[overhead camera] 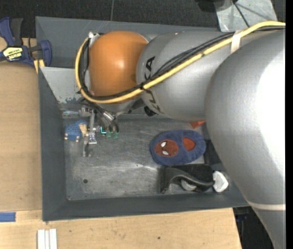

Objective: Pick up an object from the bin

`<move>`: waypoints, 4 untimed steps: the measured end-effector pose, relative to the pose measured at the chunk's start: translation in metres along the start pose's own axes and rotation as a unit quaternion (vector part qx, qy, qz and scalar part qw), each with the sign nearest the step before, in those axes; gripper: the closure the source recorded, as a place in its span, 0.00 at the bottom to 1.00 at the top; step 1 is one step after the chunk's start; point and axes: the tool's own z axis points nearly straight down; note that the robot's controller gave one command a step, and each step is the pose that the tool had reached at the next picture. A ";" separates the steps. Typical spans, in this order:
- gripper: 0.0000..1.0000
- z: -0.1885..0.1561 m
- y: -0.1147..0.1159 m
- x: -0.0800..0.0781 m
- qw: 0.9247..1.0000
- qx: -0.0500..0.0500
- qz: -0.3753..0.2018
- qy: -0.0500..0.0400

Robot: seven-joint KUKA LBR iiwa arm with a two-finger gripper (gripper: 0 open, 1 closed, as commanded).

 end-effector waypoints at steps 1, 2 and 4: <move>0.00 0.078 0.011 -0.042 0.997 -0.003 0.080 -0.006; 0.00 0.049 -0.005 -0.039 0.990 -0.002 0.143 -0.006; 0.00 0.077 0.015 -0.047 0.955 -0.003 0.296 0.004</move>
Offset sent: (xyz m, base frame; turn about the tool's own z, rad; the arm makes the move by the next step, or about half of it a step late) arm 0.0386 0.0104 -0.0813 0.1591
